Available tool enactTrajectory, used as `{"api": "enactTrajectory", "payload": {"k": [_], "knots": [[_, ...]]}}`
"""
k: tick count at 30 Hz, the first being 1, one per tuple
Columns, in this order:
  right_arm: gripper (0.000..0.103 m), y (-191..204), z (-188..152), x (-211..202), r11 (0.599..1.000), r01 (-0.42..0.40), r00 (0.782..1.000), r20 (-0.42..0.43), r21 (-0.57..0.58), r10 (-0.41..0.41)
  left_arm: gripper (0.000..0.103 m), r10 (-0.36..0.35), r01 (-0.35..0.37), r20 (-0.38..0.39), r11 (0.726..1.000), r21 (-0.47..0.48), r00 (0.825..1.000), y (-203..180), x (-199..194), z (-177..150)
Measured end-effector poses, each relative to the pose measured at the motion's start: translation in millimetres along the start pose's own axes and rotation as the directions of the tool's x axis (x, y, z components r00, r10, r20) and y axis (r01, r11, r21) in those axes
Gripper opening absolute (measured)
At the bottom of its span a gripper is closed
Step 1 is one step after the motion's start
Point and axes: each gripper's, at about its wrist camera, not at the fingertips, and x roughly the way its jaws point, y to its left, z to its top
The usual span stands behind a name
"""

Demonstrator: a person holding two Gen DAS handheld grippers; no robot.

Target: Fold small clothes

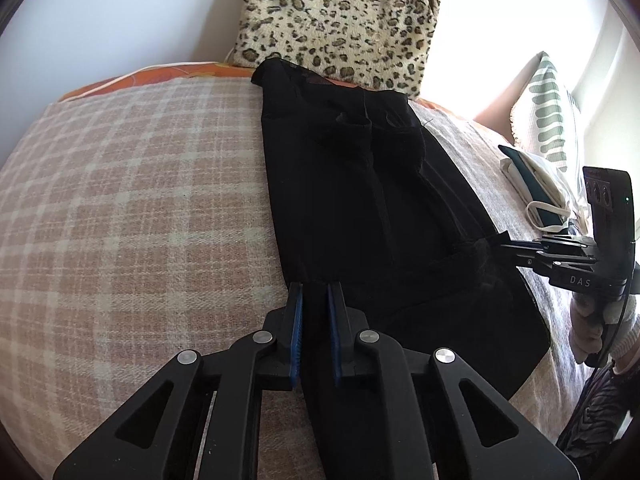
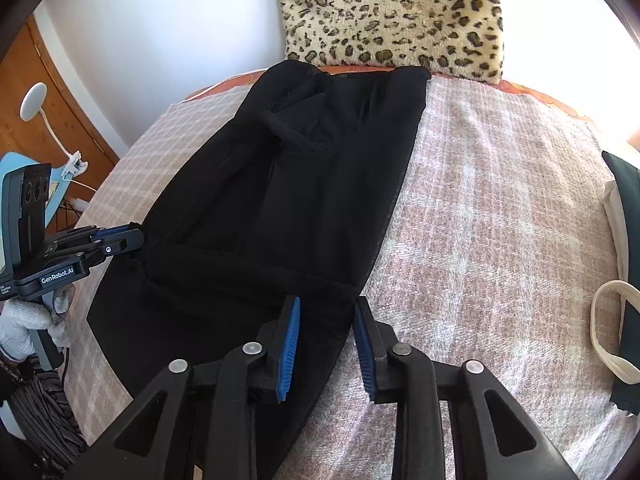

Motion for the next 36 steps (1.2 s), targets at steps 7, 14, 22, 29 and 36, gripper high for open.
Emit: {"api": "enactTrajectory", "payload": {"k": [7, 14, 22, 29, 36], "knots": [[0.01, 1.9, -1.5, -3.4, 0.998, 0.062, 0.998, 0.006, -0.019, -0.062, 0.008, 0.077, -0.076, 0.041, 0.997, -0.017, 0.996, 8.1, -5.8, 2.2], [0.03, -5.4, 1.1, -12.3, 0.999, 0.038, 0.999, 0.03, 0.008, -0.038, 0.013, 0.045, -0.043, 0.063, 0.999, -0.031, 0.997, 10.9, -18.5, 12.5], [0.044, -15.5, 15.0, -10.5, 0.999, 0.0, 0.997, 0.074, 0.035, -0.003, 0.054, -0.112, 0.119, 0.057, 0.982, -0.144, 0.992, 26.1, -15.6, 39.5], [0.052, -58.2, 48.2, 0.6, 0.985, -0.076, 0.995, 0.07, 0.157, 0.066, 0.054, -0.202, 0.202, 0.019, 0.962, -0.181, 0.979, 35.7, 14.7, 87.2], [0.06, -101.0, 97.9, 17.0, 0.957, -0.163, 0.983, 0.126, 0.242, 0.136, 0.054, -0.224, 0.218, 0.0, 0.946, -0.238, 0.975, 51.1, 53.2, 131.9]]}}
